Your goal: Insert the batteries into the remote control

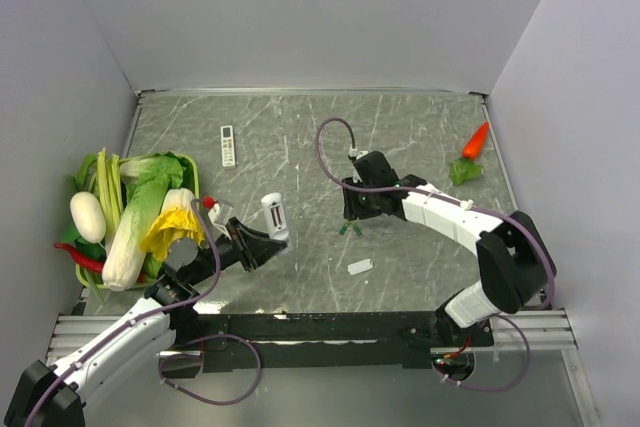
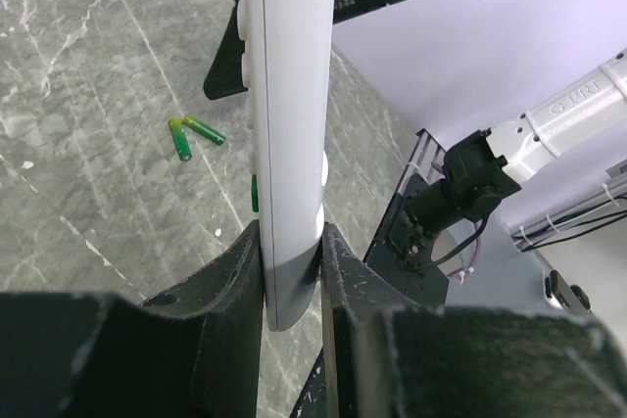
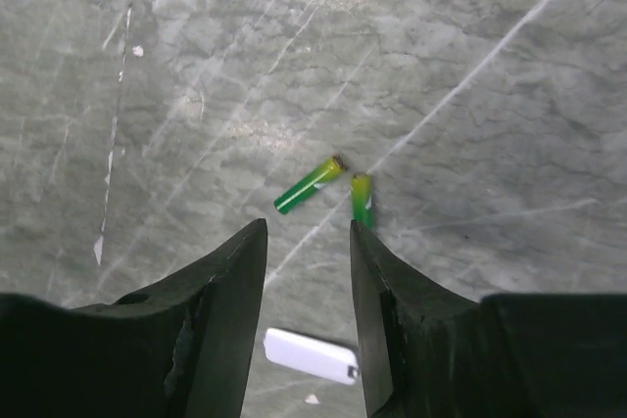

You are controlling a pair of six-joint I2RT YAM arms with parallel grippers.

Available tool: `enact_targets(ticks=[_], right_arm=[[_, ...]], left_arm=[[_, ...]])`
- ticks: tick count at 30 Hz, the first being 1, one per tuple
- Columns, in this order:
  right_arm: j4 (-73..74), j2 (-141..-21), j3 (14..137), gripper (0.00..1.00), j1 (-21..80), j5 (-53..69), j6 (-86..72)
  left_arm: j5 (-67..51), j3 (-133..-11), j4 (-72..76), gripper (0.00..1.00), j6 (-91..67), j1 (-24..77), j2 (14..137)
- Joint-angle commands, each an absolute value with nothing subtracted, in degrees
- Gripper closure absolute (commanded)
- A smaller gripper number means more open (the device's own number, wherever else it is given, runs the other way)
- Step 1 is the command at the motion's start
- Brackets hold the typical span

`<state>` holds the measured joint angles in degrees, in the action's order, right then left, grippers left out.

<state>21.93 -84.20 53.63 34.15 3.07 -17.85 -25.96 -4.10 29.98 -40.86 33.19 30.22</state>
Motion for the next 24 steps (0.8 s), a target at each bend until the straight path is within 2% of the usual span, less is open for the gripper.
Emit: enact_targets(ticks=[1, 12, 19, 24], right_arm=[[20.48, -89.03, 57.04, 0.54, 35.06, 3.96, -23.64], [20.66, -94.04, 58.01, 0.59, 37.00, 2.19, -25.84], [20.66, -95.01, 57.31, 0.59, 38.49, 3.51, -26.02], [20.56, -92.73, 56.69, 0.54, 39.29, 3.69, -20.85]], left_arm=[[-25.66, -4.48, 31.38, 0.99, -40.08, 33.05, 30.15], [-25.75, -4.57, 30.50, 0.99, -40.25, 33.13, 30.32], [-26.01, -4.83, 30.76, 0.99, -40.25, 33.05, 30.85], [-26.10, -5.10, 30.06, 0.99, -40.08, 33.05, 30.67]])
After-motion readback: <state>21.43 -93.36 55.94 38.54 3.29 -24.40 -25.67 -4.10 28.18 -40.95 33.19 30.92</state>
